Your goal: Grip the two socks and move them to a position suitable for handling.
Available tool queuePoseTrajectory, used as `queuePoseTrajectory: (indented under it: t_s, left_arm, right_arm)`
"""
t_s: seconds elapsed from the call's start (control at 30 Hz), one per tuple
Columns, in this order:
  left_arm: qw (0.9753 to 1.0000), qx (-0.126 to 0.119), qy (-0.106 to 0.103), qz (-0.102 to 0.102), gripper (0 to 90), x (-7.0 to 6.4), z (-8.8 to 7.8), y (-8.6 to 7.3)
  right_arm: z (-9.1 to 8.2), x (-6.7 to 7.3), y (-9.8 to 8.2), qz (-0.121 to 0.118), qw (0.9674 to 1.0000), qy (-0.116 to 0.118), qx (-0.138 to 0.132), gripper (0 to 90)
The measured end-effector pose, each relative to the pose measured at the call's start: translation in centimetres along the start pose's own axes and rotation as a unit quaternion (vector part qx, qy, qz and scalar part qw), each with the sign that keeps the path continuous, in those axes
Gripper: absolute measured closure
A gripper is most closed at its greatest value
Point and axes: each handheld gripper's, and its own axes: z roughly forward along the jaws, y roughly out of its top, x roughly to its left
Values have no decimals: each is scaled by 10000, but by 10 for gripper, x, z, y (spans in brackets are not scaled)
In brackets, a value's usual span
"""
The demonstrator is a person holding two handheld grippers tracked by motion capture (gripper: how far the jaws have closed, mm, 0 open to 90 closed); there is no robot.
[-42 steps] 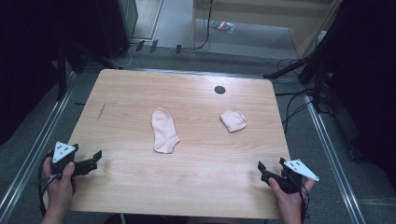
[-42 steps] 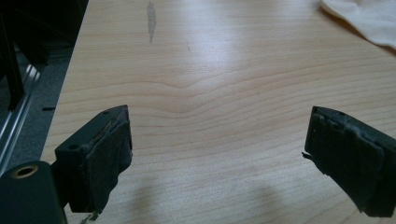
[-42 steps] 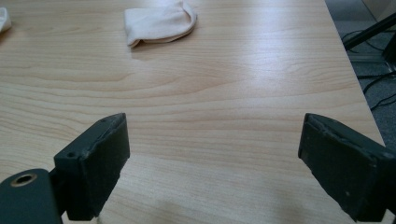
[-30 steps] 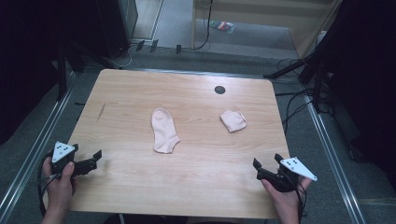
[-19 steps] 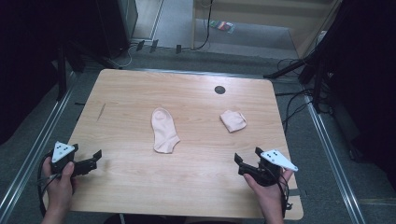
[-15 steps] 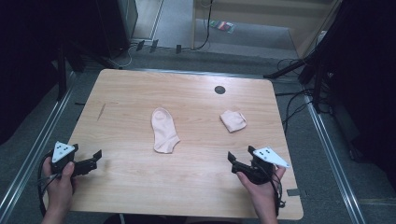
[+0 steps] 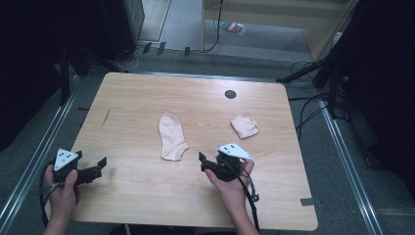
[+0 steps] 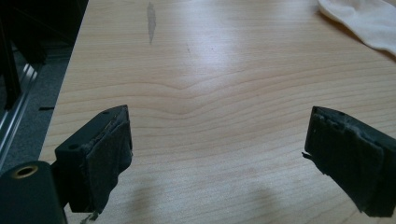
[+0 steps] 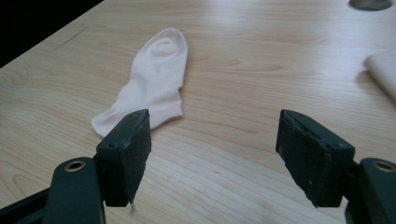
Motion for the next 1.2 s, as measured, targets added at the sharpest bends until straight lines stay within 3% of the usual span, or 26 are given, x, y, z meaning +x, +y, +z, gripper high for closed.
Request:
queuePoseTrajectory:
  t_s: [0.17,0.47,0.73,0.97,1.07,1.2]
  left_arm:
    - [10000,6,-7,0,81,0,0,0]
    - [10000,5,-13,-6,81,0,0,0]
    - [10000,11,-37,-21,81,0,0,0]
    - [10000,9,-45,-49,81,0,1,0]
    - [10000,9,-52,-50,81,0,1,0]
    - [10000,2,-62,-57,81,0,1,0]
  right_arm:
    - [29,20,2,-35,9998,83,179,290]
    - [56,39,8,-128,9993,132,314,339]
    - [85,58,15,-360,9980,158,488,345]
    - [120,69,19,-558,9961,-35,688,322]
    - [127,69,17,-496,9955,-78,797,318]
    - [134,71,11,-678,9936,-348,835,341]
